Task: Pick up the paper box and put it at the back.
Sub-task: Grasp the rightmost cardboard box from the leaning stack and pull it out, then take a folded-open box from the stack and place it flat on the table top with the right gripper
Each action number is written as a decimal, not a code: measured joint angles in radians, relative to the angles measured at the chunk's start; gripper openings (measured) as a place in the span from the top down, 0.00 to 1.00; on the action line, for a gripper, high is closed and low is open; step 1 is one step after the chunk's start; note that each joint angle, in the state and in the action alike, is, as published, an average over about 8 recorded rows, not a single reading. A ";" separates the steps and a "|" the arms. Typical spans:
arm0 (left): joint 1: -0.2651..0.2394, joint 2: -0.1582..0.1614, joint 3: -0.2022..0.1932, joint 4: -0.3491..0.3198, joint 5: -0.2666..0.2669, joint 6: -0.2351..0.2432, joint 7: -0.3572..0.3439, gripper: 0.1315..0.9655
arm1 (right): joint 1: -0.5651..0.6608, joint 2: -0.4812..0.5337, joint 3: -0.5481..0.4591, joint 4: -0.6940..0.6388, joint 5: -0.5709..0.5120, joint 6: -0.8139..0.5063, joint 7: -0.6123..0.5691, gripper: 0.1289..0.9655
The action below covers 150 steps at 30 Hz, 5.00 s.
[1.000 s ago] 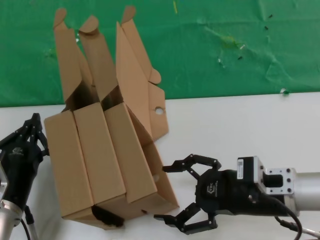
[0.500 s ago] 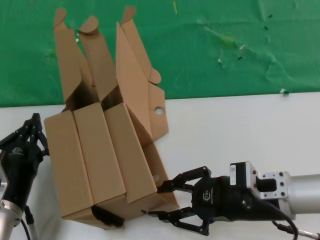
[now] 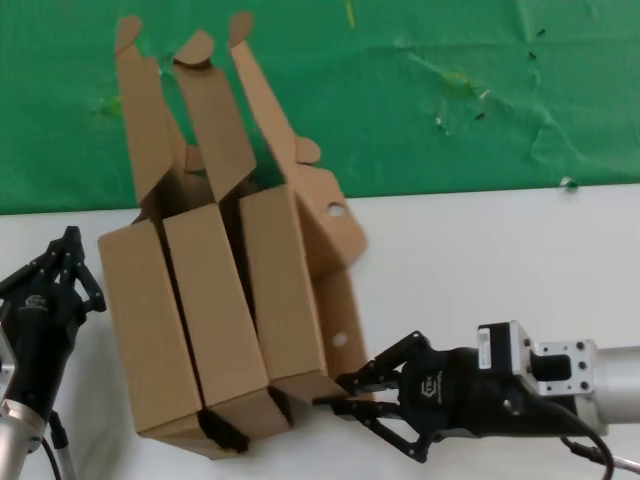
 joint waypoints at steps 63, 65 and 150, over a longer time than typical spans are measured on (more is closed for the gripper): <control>0.000 0.000 0.000 0.000 0.000 0.000 0.000 0.99 | 0.386 -0.102 -0.089 0.321 -1.413 -0.408 0.761 0.98; 0.000 0.000 0.000 0.000 0.000 0.000 0.000 0.99 | 0.390 -0.142 -0.098 0.299 -1.456 -0.430 0.737 0.98; 0.000 0.000 0.000 0.000 0.000 0.000 0.000 0.99 | 0.394 -0.635 0.052 -0.426 -1.836 -0.043 0.356 0.98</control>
